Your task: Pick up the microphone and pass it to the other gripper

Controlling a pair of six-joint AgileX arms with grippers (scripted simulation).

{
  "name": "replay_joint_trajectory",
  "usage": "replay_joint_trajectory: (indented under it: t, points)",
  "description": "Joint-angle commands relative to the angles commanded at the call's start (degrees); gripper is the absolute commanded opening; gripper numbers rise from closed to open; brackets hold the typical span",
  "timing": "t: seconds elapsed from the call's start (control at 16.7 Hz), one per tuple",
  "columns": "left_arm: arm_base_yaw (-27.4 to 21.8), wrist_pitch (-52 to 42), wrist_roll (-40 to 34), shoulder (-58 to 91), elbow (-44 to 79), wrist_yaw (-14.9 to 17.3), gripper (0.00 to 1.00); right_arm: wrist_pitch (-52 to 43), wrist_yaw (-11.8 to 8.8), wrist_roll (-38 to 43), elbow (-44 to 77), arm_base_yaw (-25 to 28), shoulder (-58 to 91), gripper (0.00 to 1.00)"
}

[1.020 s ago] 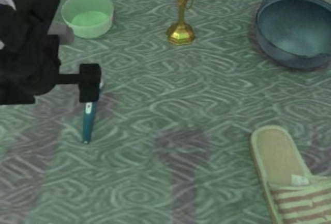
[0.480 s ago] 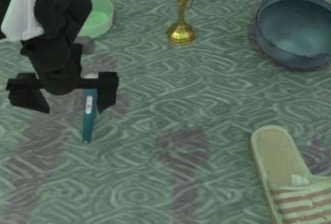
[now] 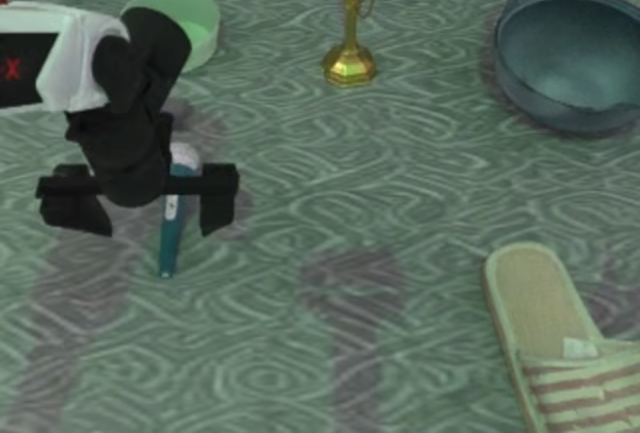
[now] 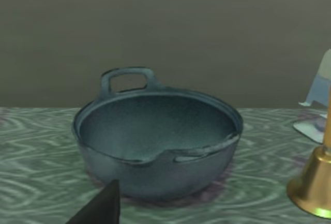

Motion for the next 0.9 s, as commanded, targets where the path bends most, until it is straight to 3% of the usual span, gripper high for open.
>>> replay_joint_trajectory:
  t: [0.24, 0.54, 0.9]
  points:
    - [0.18, 9.48, 0.24, 5.28, -4.05, 0.06, 1.00, 0.00, 0.00, 0.00, 0.00, 0.00, 0.00, 1.00]
    - [0.22, 10.98, 0.29, 6.31, -4.81, 0.07, 1.00, 0.00, 0.00, 0.00, 0.00, 0.00, 0.00, 1.00]
    - [0.22, 10.98, 0.29, 6.31, -4.81, 0.07, 0.55, 0.00, 0.00, 0.00, 0.00, 0.00, 0.00, 1.00]
